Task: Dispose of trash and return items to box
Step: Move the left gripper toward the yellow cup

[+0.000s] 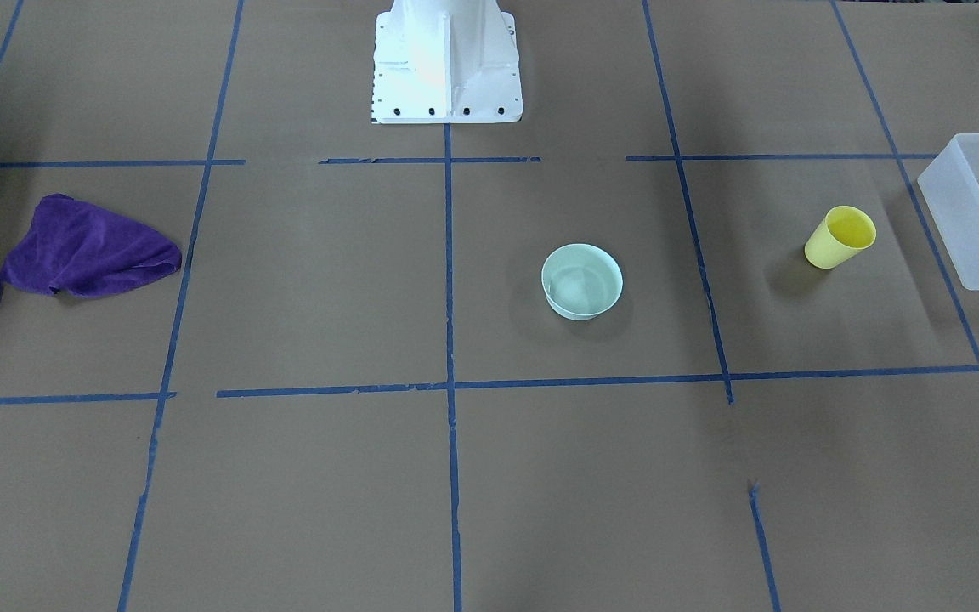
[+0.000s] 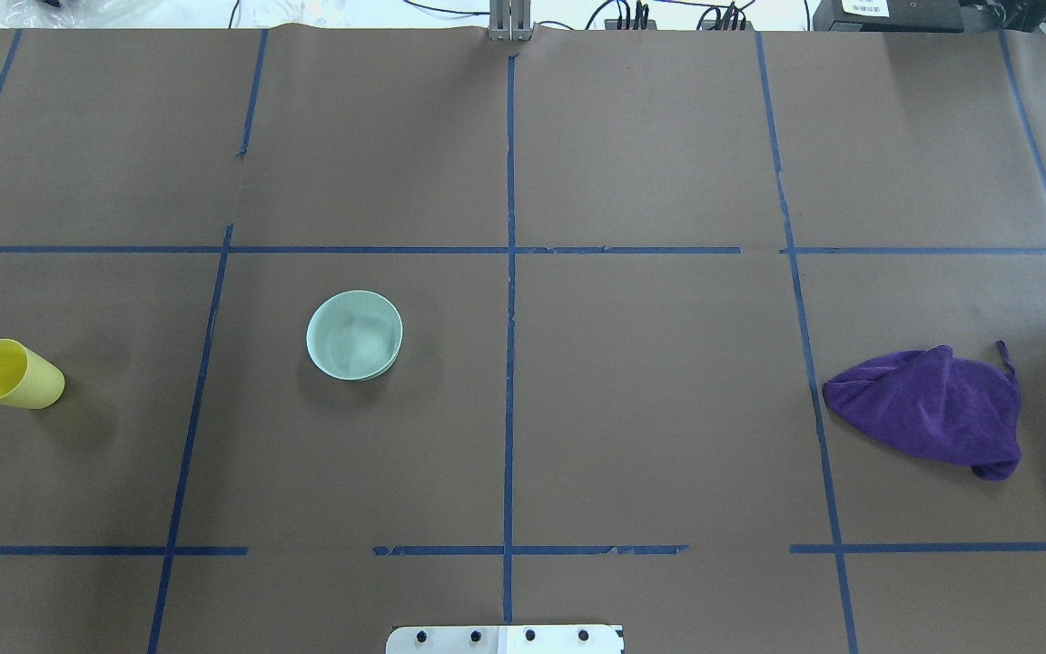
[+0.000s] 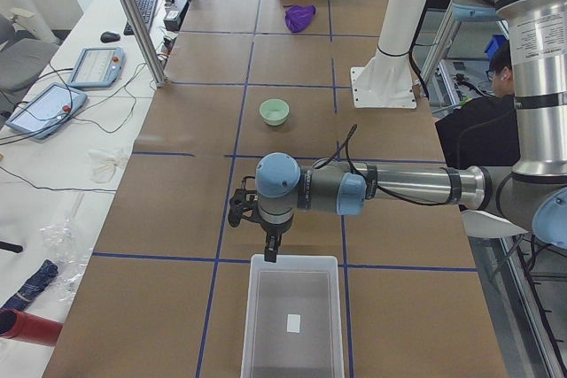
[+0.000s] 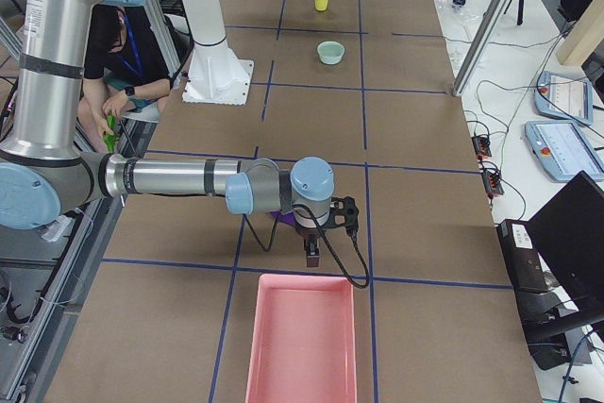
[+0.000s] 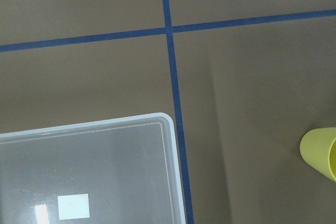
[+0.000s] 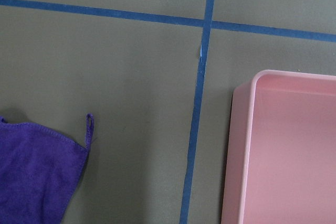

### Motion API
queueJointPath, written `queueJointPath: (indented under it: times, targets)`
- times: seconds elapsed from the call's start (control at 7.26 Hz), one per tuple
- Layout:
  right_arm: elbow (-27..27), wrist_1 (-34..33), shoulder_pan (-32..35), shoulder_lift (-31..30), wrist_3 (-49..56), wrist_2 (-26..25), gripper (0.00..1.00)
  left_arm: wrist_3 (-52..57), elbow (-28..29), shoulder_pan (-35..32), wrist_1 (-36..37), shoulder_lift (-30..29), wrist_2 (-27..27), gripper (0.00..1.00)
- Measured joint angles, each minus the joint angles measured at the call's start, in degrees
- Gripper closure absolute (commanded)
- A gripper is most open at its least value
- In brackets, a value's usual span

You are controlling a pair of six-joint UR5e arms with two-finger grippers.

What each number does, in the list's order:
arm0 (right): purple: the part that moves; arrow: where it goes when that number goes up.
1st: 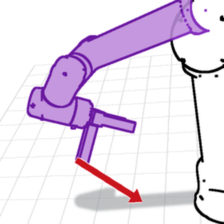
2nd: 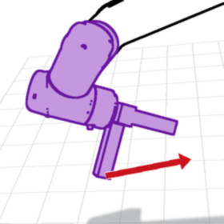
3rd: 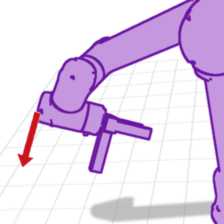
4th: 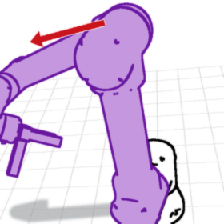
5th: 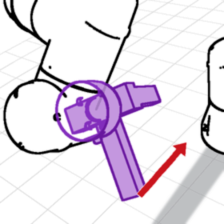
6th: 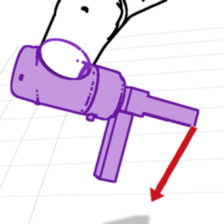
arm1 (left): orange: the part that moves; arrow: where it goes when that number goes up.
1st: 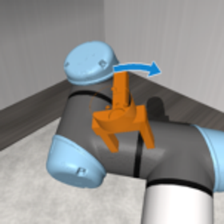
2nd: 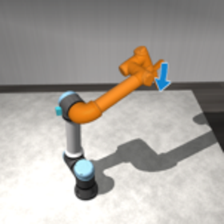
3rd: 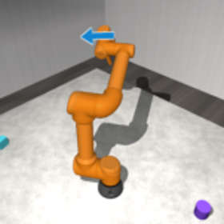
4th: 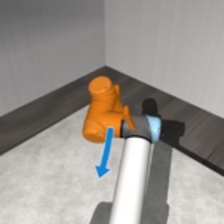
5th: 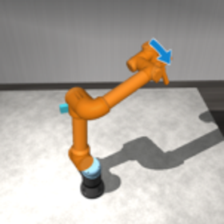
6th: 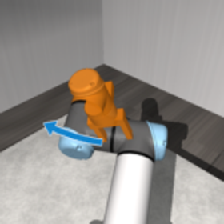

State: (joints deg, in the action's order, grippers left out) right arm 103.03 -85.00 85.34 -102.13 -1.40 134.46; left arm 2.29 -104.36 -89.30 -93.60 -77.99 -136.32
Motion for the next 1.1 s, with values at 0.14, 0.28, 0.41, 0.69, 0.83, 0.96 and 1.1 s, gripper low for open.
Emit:
queueJointPath:
  times: [0.14, 0.28, 0.41, 0.69, 0.83, 0.96, 1.1]
  targets:
    - [0.09, 0.01, 0.0, 0.0, 0.05, -0.01, 0.0, 0.02, -0.16, 0.0, 0.0, -0.63, 0.11, 0.0]
    - [0.19, 0.01, 0.0, 0.03, 0.09, -0.02, 0.0, 0.06, -0.42, 0.0, -0.02, -1.53, 0.26, 0.0]
    - [0.22, 0.01, -0.03, 0.06, 0.04, 0.03, 0.0, 0.08, -0.58, 0.0, -0.14, -2.29, 0.3, 0.0]
    - [0.47, 0.03, -0.2, 0.74, -0.39, 0.23, 0.0, 0.15, -0.44, 0.19, -1.72, -3.57, 0.35, 0.0]
    - [0.6, 0.05, -0.18, 2.46, -0.54, 0.09, 0.0, 0.19, -0.37, 0.36, -3.1, -4.06, 0.17, 0.0]
    - [0.43, -0.01, -0.14, 5.42, -0.64, -0.09, 0.0, 0.15, 0.25, 0.46, -6.26, -5.14, 0.02, 0.0]
    - [0.38, -0.1, -0.12, 7.66, -0.86, -0.01, 0.0, -0.03, 1.3, 0.45, -12.14, -6.02, -0.04, 0.0]
